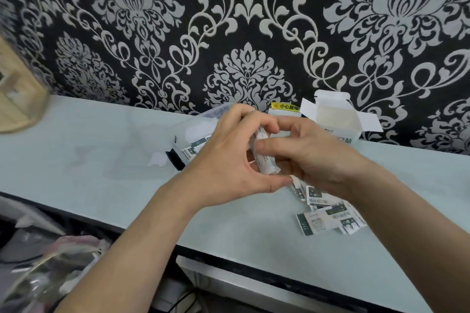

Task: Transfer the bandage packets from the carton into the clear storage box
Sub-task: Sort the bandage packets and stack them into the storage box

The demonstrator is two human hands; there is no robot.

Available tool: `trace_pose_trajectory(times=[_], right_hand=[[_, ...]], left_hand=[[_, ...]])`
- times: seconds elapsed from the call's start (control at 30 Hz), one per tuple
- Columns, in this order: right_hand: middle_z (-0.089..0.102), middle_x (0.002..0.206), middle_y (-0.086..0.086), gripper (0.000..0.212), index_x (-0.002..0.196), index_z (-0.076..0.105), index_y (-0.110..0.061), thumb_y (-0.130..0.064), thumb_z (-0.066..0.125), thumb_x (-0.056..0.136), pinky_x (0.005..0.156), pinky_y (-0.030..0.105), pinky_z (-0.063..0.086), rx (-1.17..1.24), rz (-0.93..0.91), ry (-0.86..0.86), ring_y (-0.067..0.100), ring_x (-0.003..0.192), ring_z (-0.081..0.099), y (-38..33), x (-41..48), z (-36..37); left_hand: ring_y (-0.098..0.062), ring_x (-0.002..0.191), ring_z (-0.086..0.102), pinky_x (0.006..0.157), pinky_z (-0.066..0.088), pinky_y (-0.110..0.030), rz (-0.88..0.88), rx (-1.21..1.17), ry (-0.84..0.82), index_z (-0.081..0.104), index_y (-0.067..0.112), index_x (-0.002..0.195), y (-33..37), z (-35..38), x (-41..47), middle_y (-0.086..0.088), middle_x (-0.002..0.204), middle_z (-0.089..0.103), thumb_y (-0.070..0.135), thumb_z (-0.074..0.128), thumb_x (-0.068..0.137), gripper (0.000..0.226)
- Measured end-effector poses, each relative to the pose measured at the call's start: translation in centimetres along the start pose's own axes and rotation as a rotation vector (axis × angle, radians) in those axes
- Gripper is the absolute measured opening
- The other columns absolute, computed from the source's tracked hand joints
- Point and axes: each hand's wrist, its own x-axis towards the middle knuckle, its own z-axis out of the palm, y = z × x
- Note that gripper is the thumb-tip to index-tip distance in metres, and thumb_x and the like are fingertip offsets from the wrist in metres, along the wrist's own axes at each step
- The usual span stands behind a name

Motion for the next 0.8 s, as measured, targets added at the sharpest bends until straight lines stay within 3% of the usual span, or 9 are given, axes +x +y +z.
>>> trace_pose_trajectory(times=[0.07,0.13,0.23,0.3,0.37,0.43,0.57,0.7,0.8], right_hand=[[0.072,0.078,0.022,0.020,0.097,0.056,-0.004,0.003,0.067,0.082,0.051,0.019,0.050,-0.121,-0.023,0.023,0.021,0.063,0.066,-1.4,1.6,0.9],[0.072,0.078,0.023,0.020,0.088,0.054,-0.009,0.002,0.069,0.080,0.053,0.020,0.051,-0.247,-0.034,0.068,0.022,0.064,0.065,-2.3,3.9,1.4],[0.072,0.077,0.017,0.019,0.086,0.057,-0.011,-0.007,0.074,0.080,0.058,0.024,0.056,-0.441,0.003,0.078,0.018,0.063,0.064,-2.7,7.6,1.9],[0.071,0.079,0.017,0.017,0.087,0.059,-0.011,-0.011,0.075,0.081,0.071,0.034,0.061,-0.571,0.062,0.043,0.019,0.066,0.064,-2.1,9.7,2.6],[0.069,0.072,0.012,0.015,0.086,0.060,-0.009,-0.012,0.074,0.080,0.077,0.039,0.060,-0.704,0.106,-0.001,0.018,0.062,0.064,-1.1,11.6,3.8],[0.071,0.072,0.009,0.017,0.087,0.064,-0.007,-0.017,0.075,0.078,0.080,0.040,0.060,-0.845,0.133,-0.043,0.018,0.061,0.065,0.0,13.2,5.0],[0.076,0.087,0.014,0.030,0.098,0.066,0.000,-0.021,0.070,0.077,0.082,0.042,0.059,-1.053,0.217,-0.108,0.027,0.081,0.074,1.8,15.2,6.7],[0.066,0.071,0.010,0.012,0.088,0.062,-0.008,-0.008,0.061,0.076,0.079,0.040,0.058,-1.063,0.265,-0.151,0.026,0.064,0.065,2.6,16.1,7.9],[0.063,0.075,0.011,0.018,0.096,0.064,-0.004,-0.003,0.060,0.079,0.077,0.034,0.058,-1.038,0.311,-0.187,0.029,0.069,0.066,2.3,16.3,8.0]], left_hand=[[-0.001,0.124,0.040,0.095,0.039,-0.013,-0.049,-0.089,0.026,0.042,0.047,0.121,-0.9,-1.9,-0.1,0.017,0.128,0.036,0.048,0.086,0.056,0.078],[0.003,0.126,0.038,0.101,0.037,-0.019,-0.149,-0.153,0.098,0.036,0.056,0.128,-2.5,-4.2,-0.2,0.015,0.134,0.038,0.045,0.084,0.062,0.082],[-0.003,0.097,0.049,0.086,0.045,-0.026,-0.318,0.099,0.308,0.061,0.046,0.107,-5.8,-6.8,-0.5,0.009,0.105,0.049,0.024,0.066,0.087,0.030],[-0.007,0.075,0.052,0.068,0.043,-0.025,-0.467,0.308,0.233,0.068,0.040,0.089,-7.8,-7.5,-1.0,0.008,0.082,0.054,0.018,0.052,0.092,0.027],[-0.012,0.066,0.055,0.060,0.042,-0.027,-0.573,0.351,0.103,0.067,0.039,0.084,-9.2,-7.4,-1.5,0.007,0.064,0.058,0.020,0.048,0.092,0.028],[-0.014,0.063,0.056,0.060,0.043,-0.029,-0.594,0.342,0.083,0.066,0.040,0.084,-10.0,-7.2,-1.8,0.009,0.057,0.056,0.022,0.049,0.092,0.025],[-0.013,0.058,0.053,0.057,0.041,-0.029,-0.577,0.294,0.135,0.067,0.034,0.086,-10.7,-7.1,-1.8,0.008,0.054,0.055,0.022,0.050,0.092,0.022],[-0.011,0.058,0.052,0.059,0.041,-0.029,-0.569,0.276,0.131,0.069,0.031,0.086,-11.1,-7.1,-2.0,0.006,0.056,0.058,0.023,0.050,0.093,0.021],[-0.010,0.061,0.054,0.062,0.042,-0.029,-0.558,0.267,0.121,0.069,0.031,0.087,-11.3,-7.2,-2.1,0.006,0.060,0.060,0.024,0.050,0.094,0.021]])
